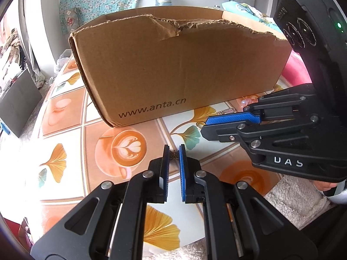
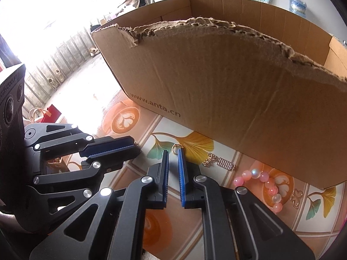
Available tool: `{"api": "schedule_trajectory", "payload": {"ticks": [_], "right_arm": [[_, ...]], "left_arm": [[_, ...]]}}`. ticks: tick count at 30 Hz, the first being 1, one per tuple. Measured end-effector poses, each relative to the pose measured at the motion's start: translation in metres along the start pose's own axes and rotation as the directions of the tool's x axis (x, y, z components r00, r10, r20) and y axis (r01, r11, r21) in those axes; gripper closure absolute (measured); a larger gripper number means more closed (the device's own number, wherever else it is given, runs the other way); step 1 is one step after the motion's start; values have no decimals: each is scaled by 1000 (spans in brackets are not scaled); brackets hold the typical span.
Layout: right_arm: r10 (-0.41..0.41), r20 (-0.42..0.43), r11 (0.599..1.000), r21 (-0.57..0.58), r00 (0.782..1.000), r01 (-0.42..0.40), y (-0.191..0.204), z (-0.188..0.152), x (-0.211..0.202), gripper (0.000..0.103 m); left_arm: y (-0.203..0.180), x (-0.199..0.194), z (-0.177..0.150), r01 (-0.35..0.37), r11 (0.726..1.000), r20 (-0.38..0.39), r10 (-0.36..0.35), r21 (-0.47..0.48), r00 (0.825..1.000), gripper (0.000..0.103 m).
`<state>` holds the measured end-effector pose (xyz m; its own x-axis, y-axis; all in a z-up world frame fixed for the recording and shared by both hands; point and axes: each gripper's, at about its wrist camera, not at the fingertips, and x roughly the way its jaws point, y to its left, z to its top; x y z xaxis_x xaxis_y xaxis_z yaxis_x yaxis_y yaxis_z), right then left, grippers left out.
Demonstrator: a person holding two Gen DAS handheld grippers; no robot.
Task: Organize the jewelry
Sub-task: 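Lift the gold ring with the right tool and release it inside the box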
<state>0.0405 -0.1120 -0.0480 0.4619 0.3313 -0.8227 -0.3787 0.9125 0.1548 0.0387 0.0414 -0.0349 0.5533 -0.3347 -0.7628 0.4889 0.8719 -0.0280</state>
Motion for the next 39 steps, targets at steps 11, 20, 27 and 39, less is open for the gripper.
{"api": "schedule_trajectory", "payload": {"ticks": [11, 20, 27, 39], "right_arm": [[-30, 20, 1000, 8, 999, 29, 10, 4, 5, 80], [-119, 55, 991, -56, 991, 122, 25, 8, 12, 82], [-95, 64, 994, -40, 993, 98, 26, 9, 15, 92], [-32, 132, 999, 1, 991, 32, 10, 4, -16, 94]], "left_arm": [[1, -1, -1, 2, 1000, 4, -2, -6, 1000, 95], [1, -1, -2, 1, 1000, 4, -1, -6, 1000, 95], [1, -2, -2, -1, 1000, 3, 1, -7, 1000, 95], [-5, -19, 1, -9, 1000, 29, 9, 2, 1000, 95]]}}
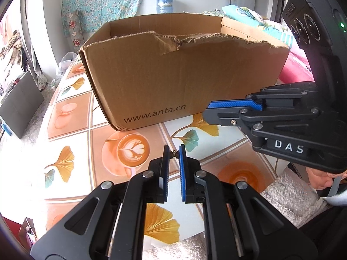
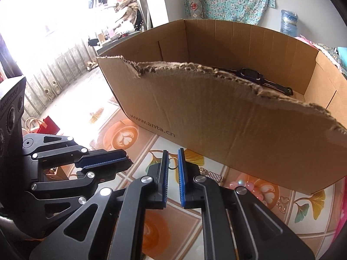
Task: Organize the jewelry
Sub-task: 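Lift the gold ring with the right tool and release it inside the box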
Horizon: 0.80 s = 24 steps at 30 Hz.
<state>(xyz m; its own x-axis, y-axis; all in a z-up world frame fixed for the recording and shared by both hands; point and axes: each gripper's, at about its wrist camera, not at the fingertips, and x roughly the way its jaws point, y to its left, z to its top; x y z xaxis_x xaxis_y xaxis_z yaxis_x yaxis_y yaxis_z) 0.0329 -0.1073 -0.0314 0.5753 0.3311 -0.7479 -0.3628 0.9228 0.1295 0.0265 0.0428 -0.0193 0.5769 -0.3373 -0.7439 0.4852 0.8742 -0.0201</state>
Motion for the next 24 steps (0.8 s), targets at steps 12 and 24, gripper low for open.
{"api": "schedule_trajectory", "payload": {"ticks": [12, 24], "right_arm": [[51, 234, 997, 40, 971, -62, -26, 45, -92, 94], [124, 14, 957, 262, 992, -123, -116, 91, -30, 94]], "left_arm": [[-18, -72, 55, 62, 992, 205, -84, 111, 975, 95], [-19, 15, 145, 200, 979, 23, -201, 30, 979, 95]]}}
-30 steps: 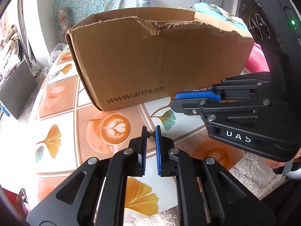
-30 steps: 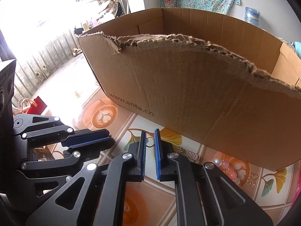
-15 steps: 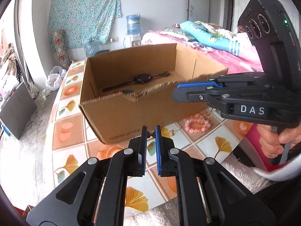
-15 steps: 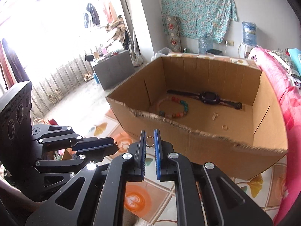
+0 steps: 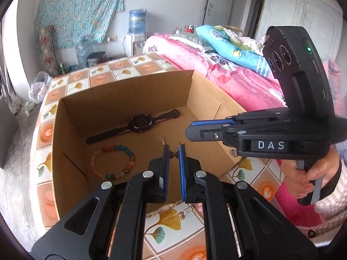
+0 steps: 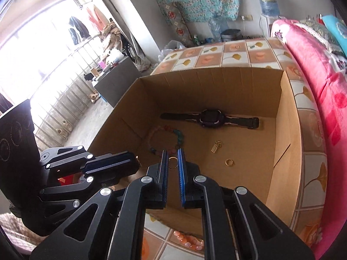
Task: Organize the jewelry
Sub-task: 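Lift the gold ring with the right tool and release it inside the box, then move the open right tool to the gold spring clasp near the pink bracelet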
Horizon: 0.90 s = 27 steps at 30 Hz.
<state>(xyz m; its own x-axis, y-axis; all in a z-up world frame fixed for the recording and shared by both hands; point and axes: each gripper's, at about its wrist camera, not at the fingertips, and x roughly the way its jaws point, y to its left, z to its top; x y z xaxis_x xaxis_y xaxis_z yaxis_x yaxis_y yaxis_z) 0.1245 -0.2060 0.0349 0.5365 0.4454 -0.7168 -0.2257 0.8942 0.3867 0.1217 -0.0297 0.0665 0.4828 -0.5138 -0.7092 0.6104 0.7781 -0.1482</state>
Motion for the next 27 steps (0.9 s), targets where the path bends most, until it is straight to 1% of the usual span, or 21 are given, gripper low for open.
{"api": "schedule_trajectory", "payload": {"ticks": [3, 5, 6, 7, 8, 9, 13, 19, 23, 27], "right_arm": [[36, -58, 997, 70, 998, -32, -19, 8, 15, 94], [53, -76, 993, 106, 996, -44, -31, 12, 21, 93], [63, -78, 991, 122, 995, -53, -36, 13, 22, 93], [75, -74, 990, 128, 994, -65, -39, 15, 23, 93], [83, -64, 989, 128, 994, -75, -41, 17, 21, 93], [83, -55, 989, 129, 995, -75, -42, 18, 18, 92], [88, -23, 985, 148, 996, -84, -48, 20, 6, 90], [98, 39, 981, 162, 994, -103, -51, 18, -17, 90], [112, 109, 983, 133, 988, -126, -46, 11, -42, 90], [134, 188, 987, 65, 973, -149, -34, -11, -75, 90]], "left_arm": [[14, 30, 9, 44, 996, -86, -51, -82, 995, 95], [21, 43, 11, 58, 991, -118, -73, -124, 990, 95], [23, 47, 12, 71, 988, -125, -89, -139, 988, 95], [26, 51, 12, 70, 986, -129, -90, -151, 988, 93], [26, 55, 11, 65, 985, -132, -86, -157, 988, 88], [27, 57, 11, 60, 985, -132, -82, -162, 988, 86], [34, 58, 14, 61, 978, -123, -86, -197, 989, 86], [40, 39, 14, 57, 975, -62, -72, -214, 995, 86], [37, 9, 5, 94, 978, 31, -90, -188, 995, 86], [31, -32, -18, 135, 983, 128, -118, -125, 985, 85]]}}
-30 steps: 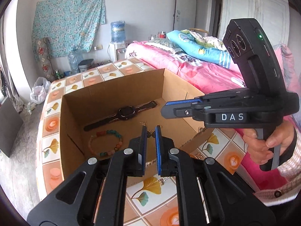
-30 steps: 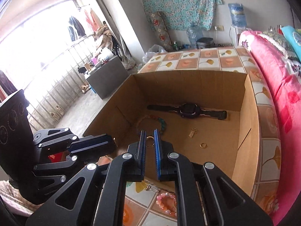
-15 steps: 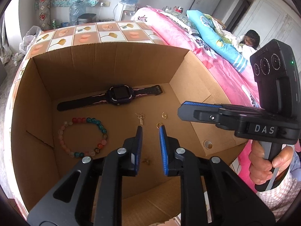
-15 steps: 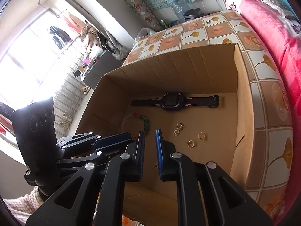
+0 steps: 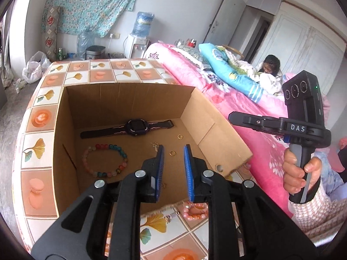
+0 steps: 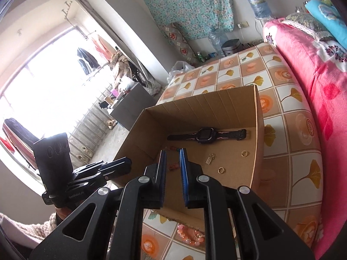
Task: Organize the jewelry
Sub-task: 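Move the open right tool to the gold spring clasp near the pink bracelet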
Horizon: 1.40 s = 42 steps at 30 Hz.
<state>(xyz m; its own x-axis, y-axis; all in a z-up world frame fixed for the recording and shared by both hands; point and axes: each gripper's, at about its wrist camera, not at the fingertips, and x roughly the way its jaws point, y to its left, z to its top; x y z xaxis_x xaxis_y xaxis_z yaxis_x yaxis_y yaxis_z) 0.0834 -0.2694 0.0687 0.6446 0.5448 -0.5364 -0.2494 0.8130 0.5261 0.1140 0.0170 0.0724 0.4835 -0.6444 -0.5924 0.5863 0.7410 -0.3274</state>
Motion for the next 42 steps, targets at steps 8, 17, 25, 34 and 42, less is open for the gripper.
{"api": "schedule_trajectory", "payload": {"ticks": [8, 17, 25, 34, 42], "right_arm": [[61, -17, 997, -56, 998, -62, 20, -58, -26, 84], [-61, -230, 998, -23, 971, 57, 22, -121, 40, 84], [-143, -330, 990, -30, 933, 141, 16, -143, 78, 84], [-126, -330, 990, 25, 936, 142, 4, -142, 82, 84], [-118, -331, 991, 26, 936, 134, -6, -142, 78, 84]], "left_arm": [[-13, -41, -60, 56, 997, -10, -55, 50, 998, 80], [-17, 19, -113, -129, 981, -130, 148, 143, 980, 80], [-10, 58, -119, -143, 970, -163, 176, 196, 971, 80], [-21, 73, -119, -172, 937, -144, 224, 304, 964, 100], [-12, 62, -121, -168, 961, -138, 201, 219, 970, 103]]}}
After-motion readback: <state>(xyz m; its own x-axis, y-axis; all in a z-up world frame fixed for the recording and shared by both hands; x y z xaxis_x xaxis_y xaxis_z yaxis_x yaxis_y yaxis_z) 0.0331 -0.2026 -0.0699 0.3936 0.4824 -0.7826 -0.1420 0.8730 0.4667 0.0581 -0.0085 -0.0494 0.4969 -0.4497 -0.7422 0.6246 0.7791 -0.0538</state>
